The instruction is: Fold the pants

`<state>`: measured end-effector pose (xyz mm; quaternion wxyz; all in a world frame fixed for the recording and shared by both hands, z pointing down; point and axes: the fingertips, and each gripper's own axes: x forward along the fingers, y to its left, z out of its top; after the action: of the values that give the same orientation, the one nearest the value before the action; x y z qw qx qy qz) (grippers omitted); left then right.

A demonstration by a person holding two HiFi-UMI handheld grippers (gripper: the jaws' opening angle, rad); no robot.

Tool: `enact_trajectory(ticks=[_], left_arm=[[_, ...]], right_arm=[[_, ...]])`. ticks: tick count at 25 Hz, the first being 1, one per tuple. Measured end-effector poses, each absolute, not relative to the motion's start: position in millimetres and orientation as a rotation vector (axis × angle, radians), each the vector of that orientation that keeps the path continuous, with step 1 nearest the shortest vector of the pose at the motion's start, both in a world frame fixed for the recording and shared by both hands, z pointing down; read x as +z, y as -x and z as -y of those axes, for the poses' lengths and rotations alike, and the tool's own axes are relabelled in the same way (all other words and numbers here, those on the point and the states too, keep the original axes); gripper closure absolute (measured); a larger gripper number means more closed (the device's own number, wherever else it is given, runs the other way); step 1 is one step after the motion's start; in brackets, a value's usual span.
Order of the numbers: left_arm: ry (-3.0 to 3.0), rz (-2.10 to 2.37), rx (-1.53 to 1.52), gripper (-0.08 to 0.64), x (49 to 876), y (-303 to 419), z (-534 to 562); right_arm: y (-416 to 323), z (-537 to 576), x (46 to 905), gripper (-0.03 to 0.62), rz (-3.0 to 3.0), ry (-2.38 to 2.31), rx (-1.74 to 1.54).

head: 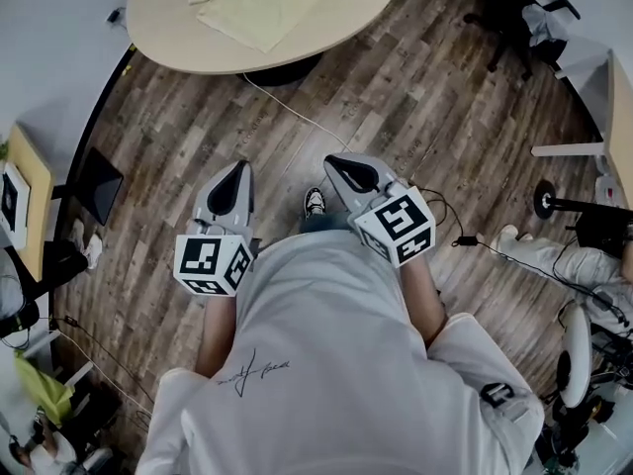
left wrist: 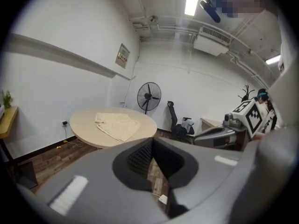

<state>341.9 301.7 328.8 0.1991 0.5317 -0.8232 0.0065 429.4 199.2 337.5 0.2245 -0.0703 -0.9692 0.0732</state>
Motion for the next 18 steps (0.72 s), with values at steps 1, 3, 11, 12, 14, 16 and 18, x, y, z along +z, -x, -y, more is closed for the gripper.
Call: enact_trajectory(ticks=[1, 3, 11, 12, 14, 16, 18], left_arm=[[-1.482, 2.306, 0.027, 0.511, 329.3, -337.9, -296.6], [-1.468, 2.313, 0.035, 0.511, 329.7, -331.0, -289.4], [-1.366, 2.320, 0.023, 0.511, 337.8, -307.2, -279.0], [-1.367, 2.320, 0.020, 0.511, 337.2, -303.8, -277.2], [-1.369, 2.324, -0.004, 0.511, 336.0, -297.7, -273.2], [-1.366, 2.325, -0.030, 0.511, 336.6, -289.3, -268.2], [-1.360, 2.321, -0.023, 0.511, 340.7, -277.1, -261.7]], right_arm=[[-426.8, -191.7, 340.2, 0.592, 2.671, 0.189, 0.206], [-422.2, -179.2, 345.7, 0.592, 2.657, 0.178, 0.203], [-409.8, -150.4, 367.1, 0.592, 2.588, 0.167, 0.283], [-406.6, -147.4, 369.1, 0.592, 2.582, 0.162, 0.299], [-401.3, -140.3, 372.8, 0.592, 2.568, 0.141, 0.338], [-395.7, -132.5, 376.2, 0.592, 2.559, 0.119, 0.370], [-387.4, -124.8, 379.0, 0.592, 2.553, 0.101, 0.380]])
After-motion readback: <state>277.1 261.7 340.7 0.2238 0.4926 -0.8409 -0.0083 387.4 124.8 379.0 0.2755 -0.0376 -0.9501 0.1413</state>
